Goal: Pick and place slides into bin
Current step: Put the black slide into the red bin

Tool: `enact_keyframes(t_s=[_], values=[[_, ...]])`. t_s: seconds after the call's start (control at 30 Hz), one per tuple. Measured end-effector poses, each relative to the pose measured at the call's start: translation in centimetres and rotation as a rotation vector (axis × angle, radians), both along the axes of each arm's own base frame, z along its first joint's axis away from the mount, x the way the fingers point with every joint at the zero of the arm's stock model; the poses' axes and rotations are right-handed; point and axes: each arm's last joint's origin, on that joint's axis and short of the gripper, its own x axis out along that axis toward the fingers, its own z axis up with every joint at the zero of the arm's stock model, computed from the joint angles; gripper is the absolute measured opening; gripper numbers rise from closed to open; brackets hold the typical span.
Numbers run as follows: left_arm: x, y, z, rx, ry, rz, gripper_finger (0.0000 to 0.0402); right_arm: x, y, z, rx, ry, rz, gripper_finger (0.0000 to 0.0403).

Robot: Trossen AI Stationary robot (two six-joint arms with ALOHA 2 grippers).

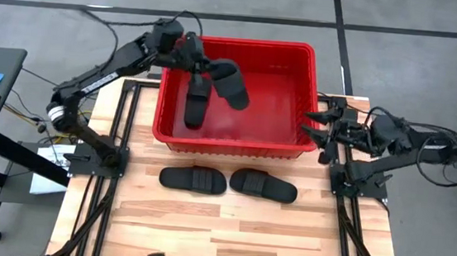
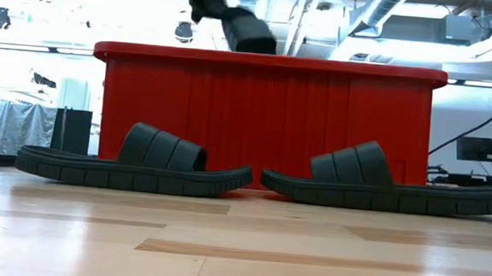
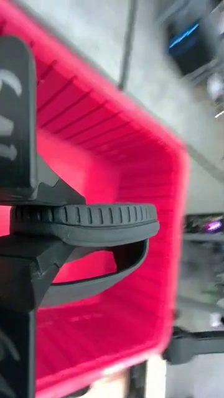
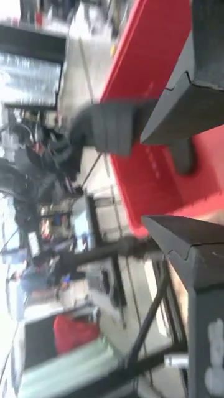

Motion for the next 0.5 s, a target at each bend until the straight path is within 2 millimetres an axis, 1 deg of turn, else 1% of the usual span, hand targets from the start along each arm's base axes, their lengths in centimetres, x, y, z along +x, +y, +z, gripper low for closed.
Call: enact_keyframes(t_s=[0.07,0.13,0.3,0.5], values=[[0.3,1.1,-1.0,-0.04,0.05,-0.019,0.0026,-0.1,-0.6,-0.2,-0.004,0.025,-0.044,0.0187],[0.4,2.0,-1.5,-0.065,0.105,-0.048,0.0026,0.0,-1.1,-0.4,-0.006,0.045,-0.085,0.0187],[0.2,4.1,-1.9,-0.116,0.201,-0.183,0.0026,0.0,-2.3,-0.6,-0.006,0.061,-0.179,0.0185],[-0.2,6.9,-1.8,-0.11,0.172,-0.284,0.0026,0.2,-3.9,-0.8,0.046,0.063,-0.299,0.0187]])
